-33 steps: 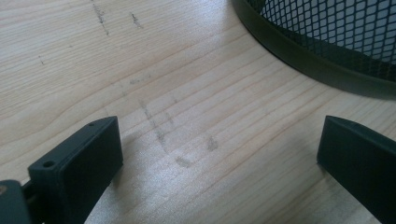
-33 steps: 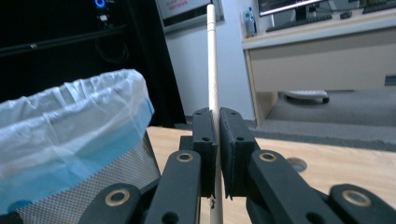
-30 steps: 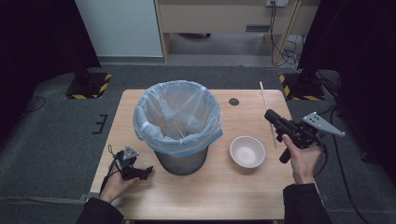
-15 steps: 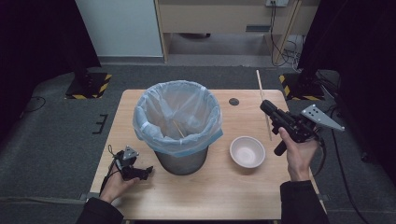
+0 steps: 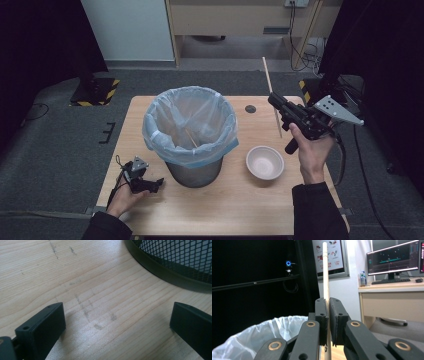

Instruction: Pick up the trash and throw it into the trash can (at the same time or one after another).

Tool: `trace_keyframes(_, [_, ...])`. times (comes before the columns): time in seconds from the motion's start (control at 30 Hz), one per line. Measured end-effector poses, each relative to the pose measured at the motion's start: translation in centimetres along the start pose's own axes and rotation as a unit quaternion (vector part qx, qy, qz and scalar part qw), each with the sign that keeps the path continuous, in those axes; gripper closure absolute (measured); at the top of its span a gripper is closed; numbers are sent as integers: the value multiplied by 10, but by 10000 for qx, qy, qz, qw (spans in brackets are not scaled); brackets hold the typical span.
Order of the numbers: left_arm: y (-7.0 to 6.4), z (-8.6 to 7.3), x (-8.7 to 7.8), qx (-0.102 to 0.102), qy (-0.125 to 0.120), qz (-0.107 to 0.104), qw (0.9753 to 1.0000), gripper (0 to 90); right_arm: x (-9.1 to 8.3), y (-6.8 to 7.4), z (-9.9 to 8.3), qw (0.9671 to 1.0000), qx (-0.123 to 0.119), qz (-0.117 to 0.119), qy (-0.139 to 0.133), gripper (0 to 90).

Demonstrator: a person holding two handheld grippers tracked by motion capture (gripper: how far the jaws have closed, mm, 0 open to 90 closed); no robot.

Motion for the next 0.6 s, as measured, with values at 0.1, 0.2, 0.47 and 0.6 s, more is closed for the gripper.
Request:
trace_keyframes(0.1, [0,0,0,0,-1,0,10000,0,7,5,4,10000,-16,56,-23,857])
trace_keyframes(0.2, [0,0,0,0,0,0,10000,0,16,11,9,9999,-55,130,-34,857])
trace_keyframes(0.47, [0,0,0,0,0,1,10000,0,29,22,16,9996,-98,271,-72,857])
trace_keyframes(0.6, [0,0,0,-10,-10,-1,10000,0,38,29,19,9993,-140,337,-101,857])
Point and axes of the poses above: each handheld gripper's, and its own axes: x roughly forward along the jaws, z roughly out of its top, y roughly to its left, the point moved 1 cm from there along x, roughly forward along the jaws, and after that the axes turned 5 degrees about -x, right-handed, at the moved point
